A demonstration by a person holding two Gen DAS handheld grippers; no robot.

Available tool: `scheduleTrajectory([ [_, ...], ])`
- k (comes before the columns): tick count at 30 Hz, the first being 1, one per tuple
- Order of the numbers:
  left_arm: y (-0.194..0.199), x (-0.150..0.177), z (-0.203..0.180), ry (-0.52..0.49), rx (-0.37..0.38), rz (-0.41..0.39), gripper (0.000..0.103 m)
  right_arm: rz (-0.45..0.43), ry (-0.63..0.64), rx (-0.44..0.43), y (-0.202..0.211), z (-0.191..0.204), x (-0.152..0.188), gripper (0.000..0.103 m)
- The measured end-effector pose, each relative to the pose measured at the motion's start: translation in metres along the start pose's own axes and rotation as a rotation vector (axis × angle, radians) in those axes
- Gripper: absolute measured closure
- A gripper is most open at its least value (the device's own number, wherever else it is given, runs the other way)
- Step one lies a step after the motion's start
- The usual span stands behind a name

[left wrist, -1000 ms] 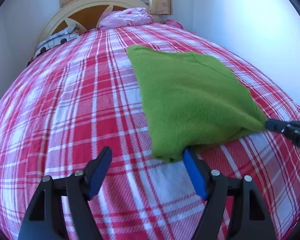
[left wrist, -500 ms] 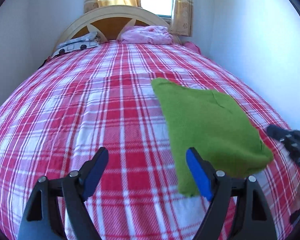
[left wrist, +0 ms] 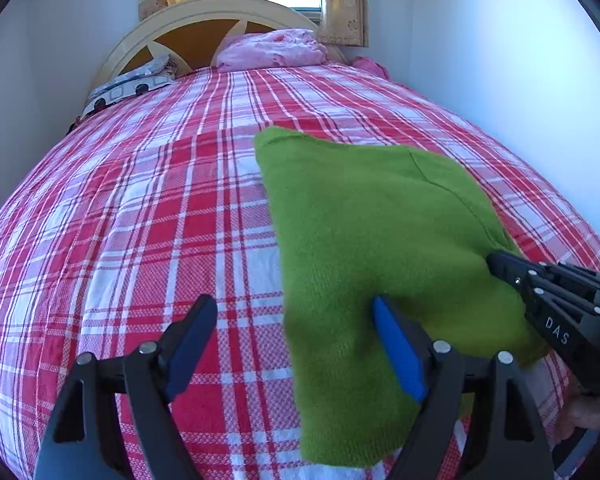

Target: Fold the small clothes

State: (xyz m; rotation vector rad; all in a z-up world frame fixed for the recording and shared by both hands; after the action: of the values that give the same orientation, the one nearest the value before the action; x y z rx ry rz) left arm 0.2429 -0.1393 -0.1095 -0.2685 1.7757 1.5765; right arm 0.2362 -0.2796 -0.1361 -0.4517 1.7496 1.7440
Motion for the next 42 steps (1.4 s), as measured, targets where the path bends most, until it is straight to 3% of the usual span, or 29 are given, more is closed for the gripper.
scheduleTrajectory([
  [4,-0.005,0.003,-0.004,-0.008,-0.024,-0.006,0.012,-0.005,-0.008,-0.013,0.000,-0.004,0.000,0.103],
  [15,0.010,0.020,-0.004,0.001,-0.009,0.030,0.012,-0.027,0.068,0.075,0.000,0.011,0.001,0.103],
  [22,0.022,0.035,0.022,0.051,0.157,0.096,0.012,0.041,0.031,-0.049,0.032,0.010,0.023,0.100],
  [27,0.017,0.042,0.034,0.119,0.239,0.124,0.012,-0.037,-0.039,-0.107,0.070,-0.005,0.052,0.099],
  [29,0.018,0.041,0.034,0.116,0.250,0.132,0.012,-0.017,-0.108,-0.174,0.070,-0.016,0.054,0.089],
  [31,0.022,0.035,0.034,0.104,0.271,0.126,0.012,-0.001,-0.192,-0.299,0.066,-0.028,0.053,0.055],
  [35,0.033,0.016,0.042,0.101,0.311,0.071,0.012,-0.011,-0.279,-0.399,0.063,-0.043,0.041,0.050],
  [40,0.020,-0.023,0.046,0.123,0.371,0.047,0.012,-0.073,-0.369,-0.373,0.060,-0.071,0.007,0.043],
  [42,0.000,-0.040,0.041,0.140,0.361,0.061,0.012,-0.090,-0.372,-0.344,0.053,-0.078,-0.013,0.032],
])
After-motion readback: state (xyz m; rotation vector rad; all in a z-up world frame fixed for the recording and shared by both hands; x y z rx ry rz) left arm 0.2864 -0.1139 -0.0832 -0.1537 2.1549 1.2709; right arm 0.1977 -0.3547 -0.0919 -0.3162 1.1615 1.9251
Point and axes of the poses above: each gripper's, at about its wrist camera, not at the fingertips, and y roughly against the way its jaws point, z to its left, x to its underside, the point moved 1 cm from there along -y, roughly the way its jaws point, and after that the axes turned 5 degrees about z, right-handed, at the moved point
